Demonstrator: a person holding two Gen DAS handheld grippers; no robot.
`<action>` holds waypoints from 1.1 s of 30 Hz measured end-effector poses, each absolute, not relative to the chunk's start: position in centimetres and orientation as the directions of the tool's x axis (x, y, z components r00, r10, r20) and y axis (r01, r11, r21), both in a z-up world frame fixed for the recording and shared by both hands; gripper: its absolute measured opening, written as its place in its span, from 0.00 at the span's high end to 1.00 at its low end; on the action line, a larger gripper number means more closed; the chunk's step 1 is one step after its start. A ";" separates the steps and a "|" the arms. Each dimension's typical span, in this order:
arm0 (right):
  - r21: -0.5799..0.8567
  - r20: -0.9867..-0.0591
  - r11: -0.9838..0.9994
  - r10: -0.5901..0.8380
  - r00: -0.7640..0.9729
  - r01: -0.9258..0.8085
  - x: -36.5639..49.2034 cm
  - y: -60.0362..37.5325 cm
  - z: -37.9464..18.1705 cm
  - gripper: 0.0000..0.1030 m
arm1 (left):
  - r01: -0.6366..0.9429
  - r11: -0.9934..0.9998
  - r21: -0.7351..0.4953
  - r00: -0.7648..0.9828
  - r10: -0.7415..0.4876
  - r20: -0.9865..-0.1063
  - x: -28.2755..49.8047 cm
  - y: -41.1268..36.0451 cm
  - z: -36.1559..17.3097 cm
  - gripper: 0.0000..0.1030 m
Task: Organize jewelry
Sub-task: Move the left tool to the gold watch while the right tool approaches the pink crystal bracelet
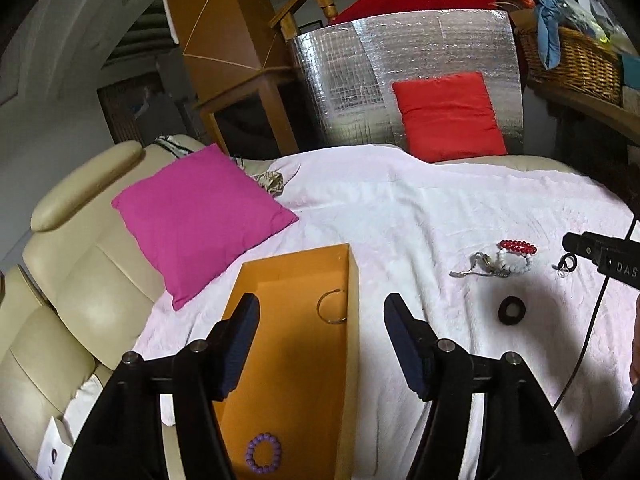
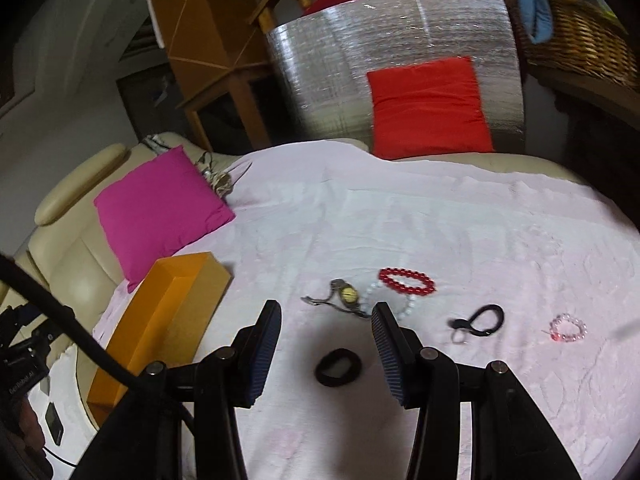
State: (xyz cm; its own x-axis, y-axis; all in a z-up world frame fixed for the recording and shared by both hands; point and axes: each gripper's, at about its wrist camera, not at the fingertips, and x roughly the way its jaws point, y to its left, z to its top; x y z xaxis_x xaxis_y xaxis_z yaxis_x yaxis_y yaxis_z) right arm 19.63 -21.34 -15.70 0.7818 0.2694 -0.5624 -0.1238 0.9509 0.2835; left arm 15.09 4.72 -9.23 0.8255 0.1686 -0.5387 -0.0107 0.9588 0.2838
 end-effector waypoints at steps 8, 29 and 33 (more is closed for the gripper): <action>0.312 -0.590 0.947 0.253 0.767 -0.072 20.1 -24.9 -18.0 0.50 | 0.004 0.942 0.336 0.831 0.184 -0.526 16.1 1.4 -9.4 0.36; 0.291 -0.587 0.956 0.210 0.782 -0.039 19.2 -29.5 -17.4 0.50 | 0.059 0.921 0.386 0.856 0.152 -0.494 17.3 -4.9 -9.9 0.35; 0.288 -0.588 0.957 0.199 0.784 -0.027 19.2 -30.3 -17.4 0.50 | 0.068 0.920 0.385 0.856 0.144 -0.496 17.7 -5.7 -10.2 0.35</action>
State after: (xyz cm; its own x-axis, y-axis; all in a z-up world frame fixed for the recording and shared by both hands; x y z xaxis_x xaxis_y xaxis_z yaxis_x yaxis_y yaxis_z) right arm 19.17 -30.33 -17.38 0.7840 0.1991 -0.5879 -0.0271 0.9572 0.2881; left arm 17.67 -5.69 -10.17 0.8565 0.1442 -0.4957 0.0681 0.9202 0.3854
